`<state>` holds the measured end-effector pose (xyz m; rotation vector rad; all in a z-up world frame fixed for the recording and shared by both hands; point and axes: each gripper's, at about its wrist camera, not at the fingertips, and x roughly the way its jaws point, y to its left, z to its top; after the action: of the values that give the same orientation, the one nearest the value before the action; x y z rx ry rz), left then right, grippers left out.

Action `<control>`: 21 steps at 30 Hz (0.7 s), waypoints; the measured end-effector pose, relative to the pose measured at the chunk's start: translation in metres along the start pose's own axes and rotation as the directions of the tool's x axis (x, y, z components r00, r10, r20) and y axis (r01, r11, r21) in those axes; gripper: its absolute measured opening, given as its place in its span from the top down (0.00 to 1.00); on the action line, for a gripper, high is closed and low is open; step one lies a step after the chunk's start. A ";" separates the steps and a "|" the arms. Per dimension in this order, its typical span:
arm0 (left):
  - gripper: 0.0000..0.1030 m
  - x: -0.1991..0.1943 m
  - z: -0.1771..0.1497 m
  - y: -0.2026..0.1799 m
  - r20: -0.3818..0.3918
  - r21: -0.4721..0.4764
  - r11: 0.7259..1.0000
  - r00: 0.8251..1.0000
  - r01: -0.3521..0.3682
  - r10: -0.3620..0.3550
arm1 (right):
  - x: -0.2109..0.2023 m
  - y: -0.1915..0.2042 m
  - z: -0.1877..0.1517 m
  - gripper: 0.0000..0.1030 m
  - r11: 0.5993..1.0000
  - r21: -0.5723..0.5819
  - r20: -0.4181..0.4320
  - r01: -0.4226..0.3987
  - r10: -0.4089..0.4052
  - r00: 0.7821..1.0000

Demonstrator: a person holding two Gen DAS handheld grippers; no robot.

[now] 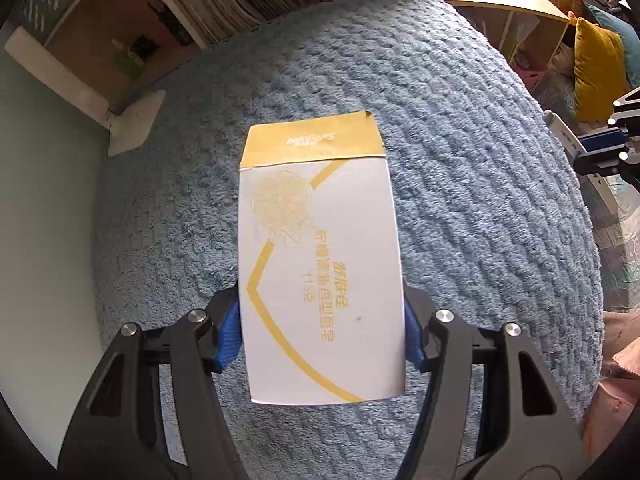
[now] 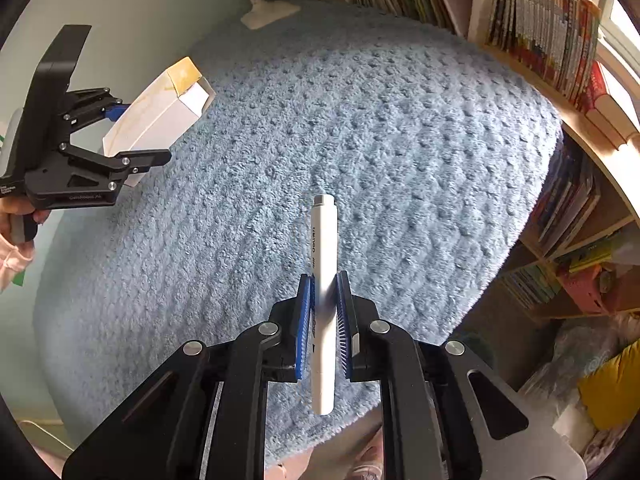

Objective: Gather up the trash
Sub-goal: 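Grasp the white-and-yellow box with the left tool while the right tool grasps the white marker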

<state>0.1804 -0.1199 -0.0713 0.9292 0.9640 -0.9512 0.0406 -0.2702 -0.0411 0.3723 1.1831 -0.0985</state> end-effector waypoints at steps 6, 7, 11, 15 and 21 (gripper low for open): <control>0.42 -0.019 0.032 -0.055 0.024 0.041 0.999 1.000 0.014 -0.015 | -0.034 -0.048 -0.028 0.87 0.998 0.058 0.032 -0.001 -0.001 1.000; 0.42 -0.022 0.037 -0.066 0.028 0.047 0.999 0.999 0.022 -0.023 | -0.037 -0.056 -0.032 0.87 0.998 0.067 0.036 -0.001 -0.001 0.999; 0.42 -0.029 0.058 -0.111 0.043 0.081 0.996 0.998 0.048 -0.051 | -0.052 -0.089 -0.055 0.87 0.995 0.103 0.051 -0.001 -0.004 0.999; 0.42 -0.033 0.080 -0.156 0.047 0.114 0.991 0.996 0.069 -0.075 | -0.063 -0.126 -0.080 0.87 0.991 0.134 0.055 -0.004 -0.003 0.998; 0.42 -0.028 0.110 -0.233 0.035 0.165 0.979 0.991 0.123 -0.131 | -0.075 -0.185 -0.122 0.87 0.982 0.188 0.052 -0.004 -0.006 0.999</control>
<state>-0.0187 -0.2850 -0.0595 0.9863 0.9251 -1.1685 -0.1457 -0.4113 -0.0549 0.5328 1.1253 -0.2210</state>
